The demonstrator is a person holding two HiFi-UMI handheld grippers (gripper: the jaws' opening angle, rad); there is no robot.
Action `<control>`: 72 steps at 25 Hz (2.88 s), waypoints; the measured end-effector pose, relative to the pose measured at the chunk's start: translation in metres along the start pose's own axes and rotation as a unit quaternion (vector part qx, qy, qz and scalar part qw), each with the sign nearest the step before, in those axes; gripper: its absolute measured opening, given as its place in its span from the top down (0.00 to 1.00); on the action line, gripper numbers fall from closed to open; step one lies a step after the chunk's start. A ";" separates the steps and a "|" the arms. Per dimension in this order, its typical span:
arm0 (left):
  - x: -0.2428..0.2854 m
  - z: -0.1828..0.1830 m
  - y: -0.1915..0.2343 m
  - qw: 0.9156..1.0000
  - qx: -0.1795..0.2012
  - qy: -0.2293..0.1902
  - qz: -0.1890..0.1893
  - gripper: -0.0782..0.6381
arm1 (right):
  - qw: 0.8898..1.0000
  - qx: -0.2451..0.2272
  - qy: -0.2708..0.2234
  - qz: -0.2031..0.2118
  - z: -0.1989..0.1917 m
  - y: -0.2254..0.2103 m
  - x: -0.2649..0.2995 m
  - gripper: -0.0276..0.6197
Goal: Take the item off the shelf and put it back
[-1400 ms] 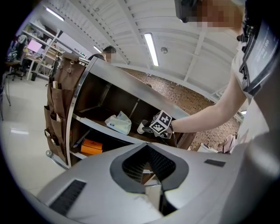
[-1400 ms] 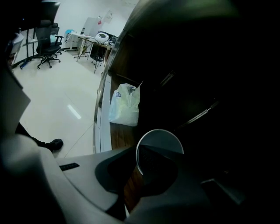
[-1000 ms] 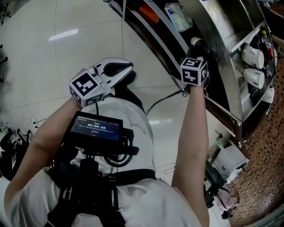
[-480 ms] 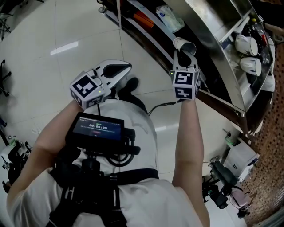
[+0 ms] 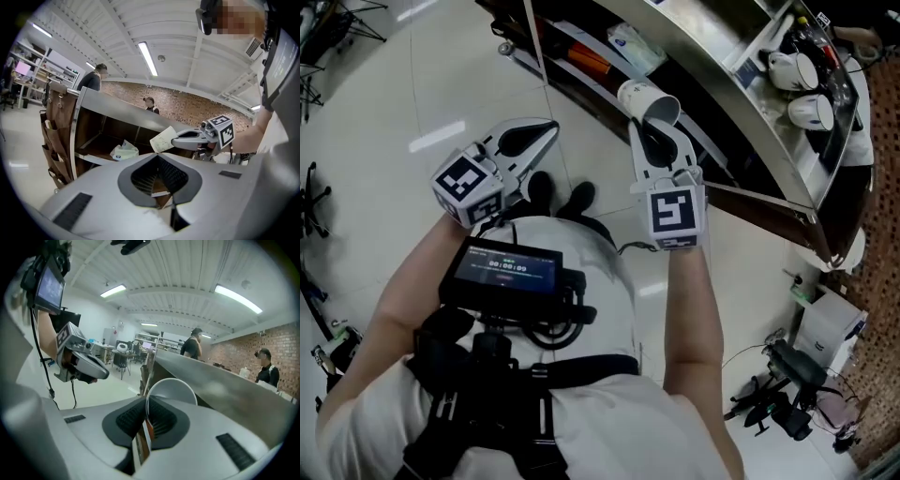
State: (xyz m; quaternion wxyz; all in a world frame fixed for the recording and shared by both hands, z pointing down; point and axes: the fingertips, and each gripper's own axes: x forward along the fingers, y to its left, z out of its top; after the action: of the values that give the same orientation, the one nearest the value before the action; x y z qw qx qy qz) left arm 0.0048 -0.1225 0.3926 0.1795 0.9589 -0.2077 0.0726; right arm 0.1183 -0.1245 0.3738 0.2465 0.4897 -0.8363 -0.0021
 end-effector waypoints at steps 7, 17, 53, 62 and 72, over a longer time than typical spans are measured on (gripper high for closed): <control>-0.006 0.033 -0.004 1.000 0.025 -0.015 0.004 0.88 | 0.994 0.081 -0.075 -0.008 0.050 -0.002 -0.036 0.93; -0.001 0.058 -0.031 0.998 0.054 -0.025 -0.031 0.88 | 0.987 0.096 -0.131 -0.019 0.073 0.001 -0.057 0.93; 0.008 0.060 -0.039 0.997 0.058 -0.034 -0.043 0.88 | 0.987 0.100 -0.126 -0.004 0.059 0.009 -0.056 0.93; 0.014 0.051 -0.028 0.998 0.044 -0.022 -0.033 0.88 | 0.994 0.090 -0.066 0.019 0.044 0.013 -0.041 0.93; 0.015 0.027 -0.025 0.999 0.044 -0.010 -0.029 0.88 | 0.996 0.029 0.074 0.043 -0.029 -0.009 -0.004 0.92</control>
State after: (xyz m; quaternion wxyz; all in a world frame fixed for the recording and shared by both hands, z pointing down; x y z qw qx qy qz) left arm 0.0308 -0.1166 0.3629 0.1367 0.9721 -0.1785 0.0674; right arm 0.1392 -0.1184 0.3953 0.2936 0.4586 -0.8358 0.0692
